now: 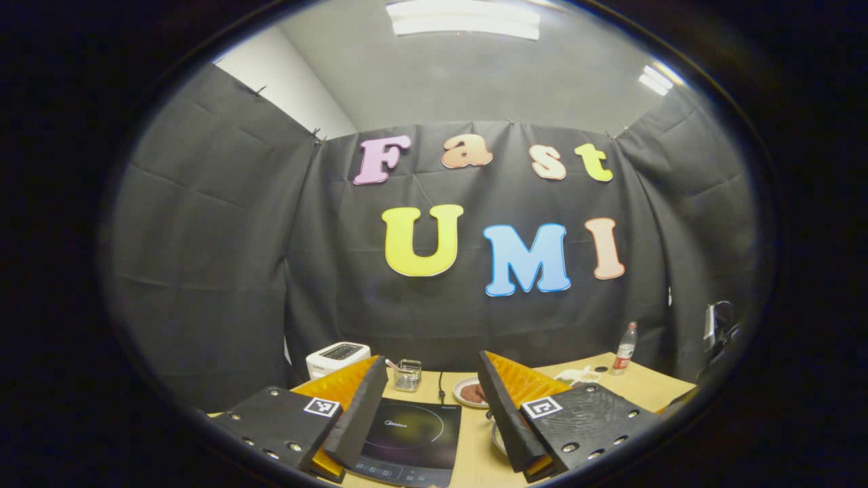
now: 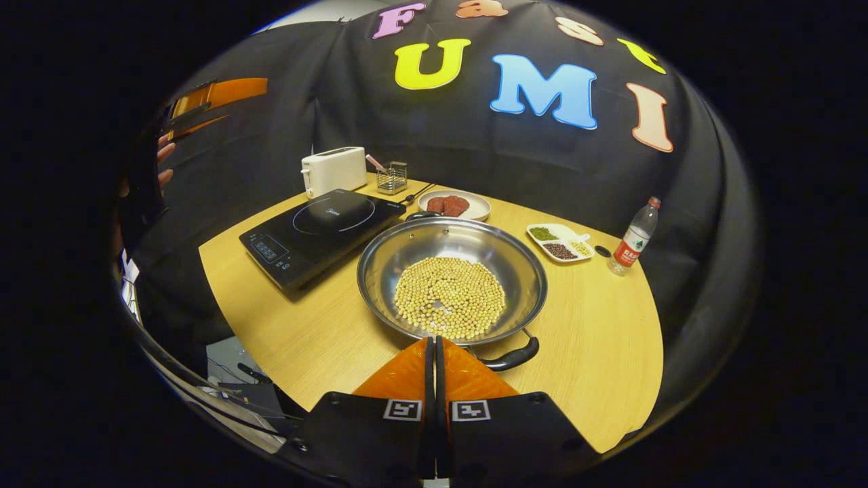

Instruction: First push the handle of the pot to place it horizontally, then grasp the pot with both hands and set it on the induction cooktop.

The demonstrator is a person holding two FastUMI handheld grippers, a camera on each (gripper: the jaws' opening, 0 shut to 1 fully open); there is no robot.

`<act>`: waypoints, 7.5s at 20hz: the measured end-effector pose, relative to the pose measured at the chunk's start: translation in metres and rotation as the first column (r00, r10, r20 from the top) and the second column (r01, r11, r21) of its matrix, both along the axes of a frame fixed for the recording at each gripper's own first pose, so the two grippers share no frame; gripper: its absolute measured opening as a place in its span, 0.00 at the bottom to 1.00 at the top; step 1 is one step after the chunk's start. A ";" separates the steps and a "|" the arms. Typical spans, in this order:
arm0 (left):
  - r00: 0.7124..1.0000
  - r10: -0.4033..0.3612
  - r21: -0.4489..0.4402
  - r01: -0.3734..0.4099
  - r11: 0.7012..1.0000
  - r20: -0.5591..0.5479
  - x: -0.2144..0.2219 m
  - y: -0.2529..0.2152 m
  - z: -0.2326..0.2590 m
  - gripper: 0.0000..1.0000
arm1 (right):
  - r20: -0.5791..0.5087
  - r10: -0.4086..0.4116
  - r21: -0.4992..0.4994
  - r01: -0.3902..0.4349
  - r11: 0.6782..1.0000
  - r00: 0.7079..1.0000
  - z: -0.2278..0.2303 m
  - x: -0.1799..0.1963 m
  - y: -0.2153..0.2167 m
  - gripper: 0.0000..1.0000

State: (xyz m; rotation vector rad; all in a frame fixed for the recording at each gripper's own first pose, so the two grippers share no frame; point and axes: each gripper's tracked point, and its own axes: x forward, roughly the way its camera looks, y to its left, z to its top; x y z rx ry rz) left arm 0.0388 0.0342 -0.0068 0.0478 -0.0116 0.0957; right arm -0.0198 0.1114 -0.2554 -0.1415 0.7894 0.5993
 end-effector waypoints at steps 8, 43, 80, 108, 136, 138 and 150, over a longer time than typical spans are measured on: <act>0.999 0.034 0.015 -0.034 0.999 -0.014 0.010 -0.007 -0.004 0.79 | -0.164 0.013 -0.035 -0.019 0.999 0.986 -0.048 0.008 -0.008 0.02; 0.992 0.118 0.043 -0.116 0.992 -0.038 0.048 -0.063 -0.026 0.79 | -0.190 -0.061 -0.084 0.046 0.995 0.980 -0.080 0.090 -0.068 0.02; 0.900 -0.165 -0.063 0.152 0.986 -0.404 0.160 -0.096 -0.232 0.80 | 0.046 -0.532 0.102 0.526 0.844 0.845 -0.023 0.173 -0.096 0.98; 0.753 -0.174 -0.108 0.137 0.985 -0.635 0.177 -0.102 -0.348 0.80 | -0.063 -0.579 -0.073 0.575 0.815 0.813 -0.101 0.193 -0.094 0.70; 0.769 -0.206 -0.110 0.176 0.978 -0.606 0.174 -0.079 -0.286 0.46 | -0.052 -0.565 -0.026 0.565 0.825 0.823 -0.037 0.183 -0.060 0.49; 0.765 -0.204 -0.106 0.176 0.979 -0.611 0.170 -0.067 -0.282 0.46 | -0.058 -0.562 -0.028 0.562 0.827 0.825 -0.033 0.179 -0.050 0.46; 0.772 -0.168 -0.093 0.141 0.986 -0.613 0.157 0.019 -0.259 0.46 | -0.049 -0.514 -0.002 0.514 0.857 0.856 -0.007 0.169 0.029 0.46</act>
